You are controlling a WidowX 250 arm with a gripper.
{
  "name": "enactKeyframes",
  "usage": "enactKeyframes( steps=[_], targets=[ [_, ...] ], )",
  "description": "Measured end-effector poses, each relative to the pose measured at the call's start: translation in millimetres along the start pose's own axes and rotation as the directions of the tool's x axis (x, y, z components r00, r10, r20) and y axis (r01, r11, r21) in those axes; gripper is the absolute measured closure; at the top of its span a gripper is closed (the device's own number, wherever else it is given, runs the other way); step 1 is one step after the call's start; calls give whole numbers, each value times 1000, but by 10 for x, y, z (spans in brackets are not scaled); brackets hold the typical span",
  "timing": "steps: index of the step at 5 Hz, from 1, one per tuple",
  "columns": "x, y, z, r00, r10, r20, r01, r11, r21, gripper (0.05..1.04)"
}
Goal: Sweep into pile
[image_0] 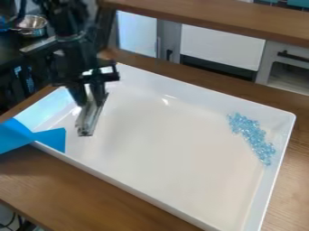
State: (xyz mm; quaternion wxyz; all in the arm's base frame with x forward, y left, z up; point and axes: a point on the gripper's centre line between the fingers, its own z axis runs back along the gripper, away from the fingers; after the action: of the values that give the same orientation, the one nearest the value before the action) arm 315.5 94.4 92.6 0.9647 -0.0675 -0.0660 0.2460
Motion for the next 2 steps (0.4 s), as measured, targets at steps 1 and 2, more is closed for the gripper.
enactKeyframes(
  steps=[1,2],
  targets=[
    [-31,266,-102,999,22,23,-23,999,43,745],
    [-42,401,-148,998,45,31,-48,995,92,687]
  ],
)
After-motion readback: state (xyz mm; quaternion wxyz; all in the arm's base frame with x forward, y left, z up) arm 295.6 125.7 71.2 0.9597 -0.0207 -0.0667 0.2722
